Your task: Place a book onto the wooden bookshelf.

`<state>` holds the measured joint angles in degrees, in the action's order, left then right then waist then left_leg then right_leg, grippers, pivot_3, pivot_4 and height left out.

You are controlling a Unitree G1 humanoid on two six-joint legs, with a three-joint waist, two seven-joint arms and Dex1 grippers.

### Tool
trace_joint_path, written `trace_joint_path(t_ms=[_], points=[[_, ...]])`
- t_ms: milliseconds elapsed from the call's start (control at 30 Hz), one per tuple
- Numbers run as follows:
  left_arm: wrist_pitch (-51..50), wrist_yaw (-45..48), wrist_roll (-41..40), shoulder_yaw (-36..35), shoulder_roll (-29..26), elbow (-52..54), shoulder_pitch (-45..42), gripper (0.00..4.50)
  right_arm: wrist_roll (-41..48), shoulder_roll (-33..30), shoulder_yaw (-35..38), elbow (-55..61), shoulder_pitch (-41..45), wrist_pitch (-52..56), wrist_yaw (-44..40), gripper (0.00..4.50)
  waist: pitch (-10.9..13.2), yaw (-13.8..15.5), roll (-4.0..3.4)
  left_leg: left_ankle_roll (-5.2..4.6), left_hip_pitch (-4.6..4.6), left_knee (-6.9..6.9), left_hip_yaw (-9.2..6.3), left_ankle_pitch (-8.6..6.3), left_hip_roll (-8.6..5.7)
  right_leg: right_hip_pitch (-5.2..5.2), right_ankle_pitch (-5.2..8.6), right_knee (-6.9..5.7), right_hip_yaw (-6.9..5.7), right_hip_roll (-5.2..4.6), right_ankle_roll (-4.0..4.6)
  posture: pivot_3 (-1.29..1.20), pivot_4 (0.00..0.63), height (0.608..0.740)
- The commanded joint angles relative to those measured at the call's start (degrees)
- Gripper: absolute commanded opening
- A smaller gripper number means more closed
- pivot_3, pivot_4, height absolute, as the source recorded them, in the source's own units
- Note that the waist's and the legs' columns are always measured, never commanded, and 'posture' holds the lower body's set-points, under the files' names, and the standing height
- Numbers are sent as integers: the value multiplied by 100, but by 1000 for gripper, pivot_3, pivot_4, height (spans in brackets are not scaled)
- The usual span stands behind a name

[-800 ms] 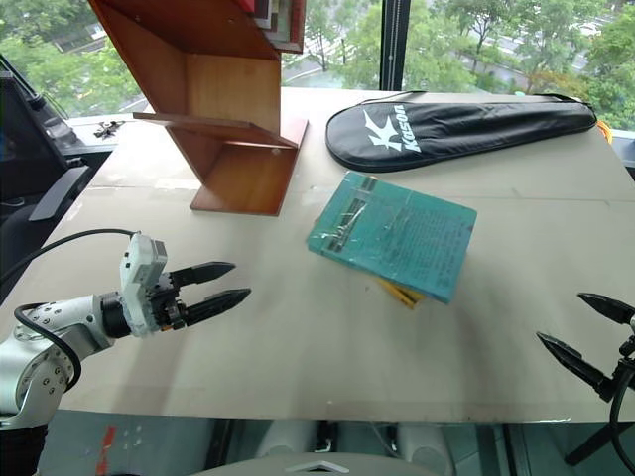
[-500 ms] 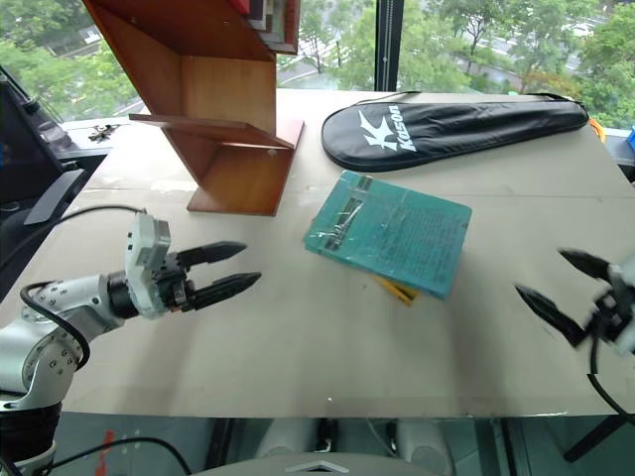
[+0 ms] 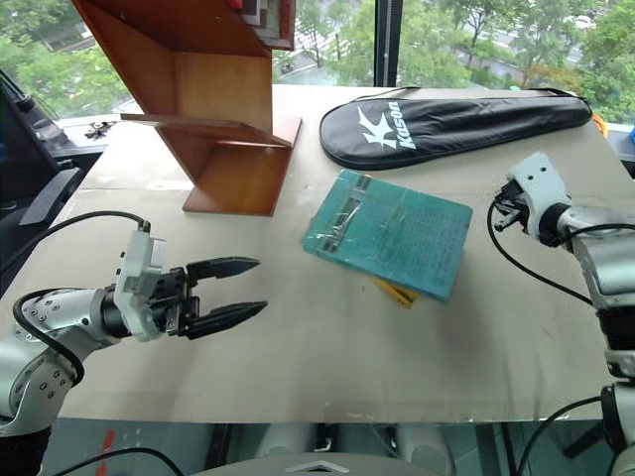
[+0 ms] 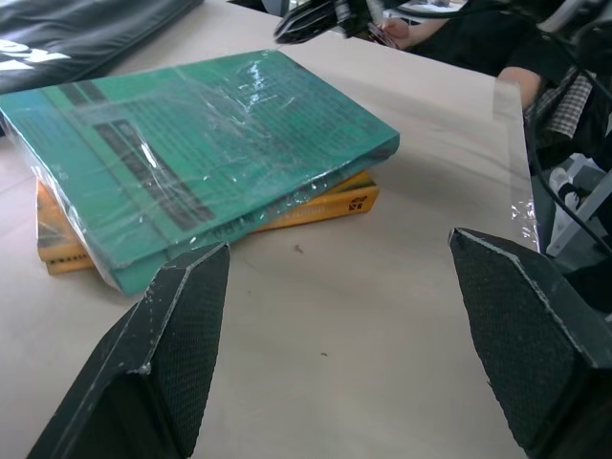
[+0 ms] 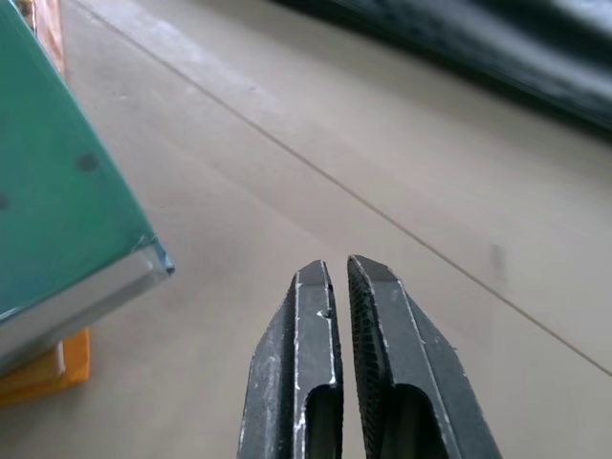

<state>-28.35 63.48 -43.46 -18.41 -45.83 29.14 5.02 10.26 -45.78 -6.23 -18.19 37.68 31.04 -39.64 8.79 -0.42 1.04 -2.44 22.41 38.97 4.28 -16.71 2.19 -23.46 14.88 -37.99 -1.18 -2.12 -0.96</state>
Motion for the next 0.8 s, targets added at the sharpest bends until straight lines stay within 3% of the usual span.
trace_joint_path(t_ms=[33, 200, 367, 500, 700, 800], points=[[172, -118, -53, -162, 55, 207, 25, 3768, -467, 274, -382, -1524, 764, -865, -674, 115, 0, -25, 0, 0, 13, 0, 0, 0, 0, -12, -1, 0, 1, -1, 0, 0, 150, 740], [273, -282, -34, -205, 158, 347, 242, 3768, -381, 593, -444, -2441, 1163, -1287, -1908, 115, 1, -25, -1, 1, 29, 2, 1, 0, 3, -21, 1, 8, -2, -11, -5, 0, 150, 740], [386, -371, 30, -247, 256, 362, 445, 3768, 68, 398, -317, -923, 456, -767, -2881, 115, 0, -18, -2, 1, 35, 2, -6, 0, 4, -20, 3, 10, -11, -20, -9, 0, 150, 740], [508, -357, 105, -201, 295, 279, 541, 3768, 447, 175, -99, 780, -524, 18, -2803, 115, 1, -14, -3, 2, 34, 0, -16, 0, 4, -18, 3, 3, -29, -28, -9, 0, 150, 740], [600, -293, 154, -221, 273, 134, 595, 3768, 869, 171, 289, 2342, -1509, 863, -2261, 115, 0, -25, -5, 1, 24, 7, -18, 0, 1, -10, 2, -9, -33, -33, -8, 0, 150, 740], [629, -236, 175, -242, 223, 26, 588, 3768, 1093, 83, 880, 3084, -1991, 1179, -1856, 115, 0, -12, -5, 1, 25, 9, -20, 0, 1, -10, 2, -10, -35, -32, -8, 0, 150, 740]])
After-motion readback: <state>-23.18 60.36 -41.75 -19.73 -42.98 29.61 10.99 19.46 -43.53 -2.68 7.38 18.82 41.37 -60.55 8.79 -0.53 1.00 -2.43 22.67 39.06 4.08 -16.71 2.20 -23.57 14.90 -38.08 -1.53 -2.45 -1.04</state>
